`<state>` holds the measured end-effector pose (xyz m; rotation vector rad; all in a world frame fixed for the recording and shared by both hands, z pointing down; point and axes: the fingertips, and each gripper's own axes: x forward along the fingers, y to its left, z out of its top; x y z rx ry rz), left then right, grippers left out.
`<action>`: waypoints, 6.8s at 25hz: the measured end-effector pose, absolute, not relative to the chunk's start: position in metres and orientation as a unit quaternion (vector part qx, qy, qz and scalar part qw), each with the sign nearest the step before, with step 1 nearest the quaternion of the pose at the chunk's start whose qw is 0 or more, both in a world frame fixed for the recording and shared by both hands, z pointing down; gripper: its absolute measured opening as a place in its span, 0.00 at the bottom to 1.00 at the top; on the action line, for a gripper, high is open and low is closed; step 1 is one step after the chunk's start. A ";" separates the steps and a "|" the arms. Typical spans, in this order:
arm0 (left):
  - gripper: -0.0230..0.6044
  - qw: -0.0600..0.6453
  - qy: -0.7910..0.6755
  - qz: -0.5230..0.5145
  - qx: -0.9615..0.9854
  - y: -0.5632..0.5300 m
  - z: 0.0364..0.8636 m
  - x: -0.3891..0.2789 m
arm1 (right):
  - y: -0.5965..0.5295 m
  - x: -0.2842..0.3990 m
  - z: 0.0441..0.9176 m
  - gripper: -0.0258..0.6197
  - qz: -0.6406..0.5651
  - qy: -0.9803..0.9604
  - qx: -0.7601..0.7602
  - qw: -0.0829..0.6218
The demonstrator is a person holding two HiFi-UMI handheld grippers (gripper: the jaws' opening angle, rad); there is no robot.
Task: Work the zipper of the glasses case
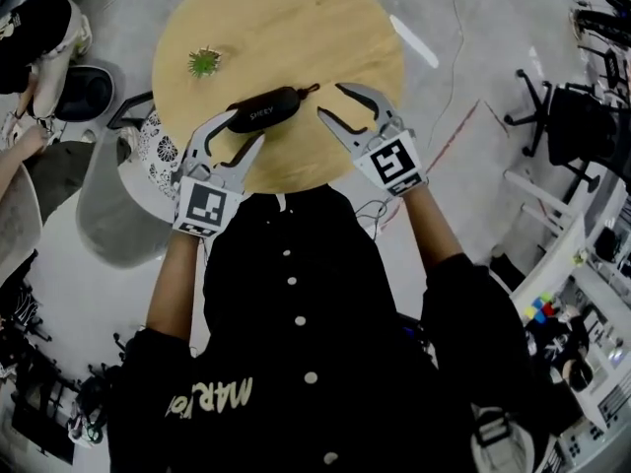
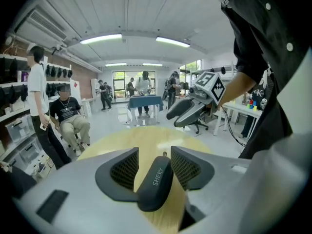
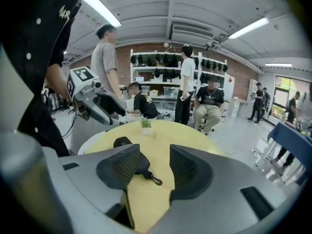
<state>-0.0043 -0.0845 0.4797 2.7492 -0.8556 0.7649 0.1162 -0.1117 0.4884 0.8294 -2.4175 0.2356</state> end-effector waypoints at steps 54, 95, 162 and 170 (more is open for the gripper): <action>0.28 0.125 -0.170 0.440 0.873 -0.085 0.604 0.007 | -0.117 0.068 0.660 0.09 -0.192 -0.702 -0.449 0.518; 0.28 0.147 -0.188 0.464 0.853 -0.085 0.605 0.009 | -0.122 0.083 0.654 0.05 -0.156 -0.752 -0.271 0.580; 0.28 0.162 -0.169 0.489 0.840 -0.082 0.603 0.011 | -0.038 0.052 0.646 0.05 0.125 -0.823 0.143 0.536; 0.28 0.165 -0.160 0.496 0.837 -0.081 0.603 0.010 | -0.031 0.028 0.645 0.05 0.150 -0.832 0.171 0.506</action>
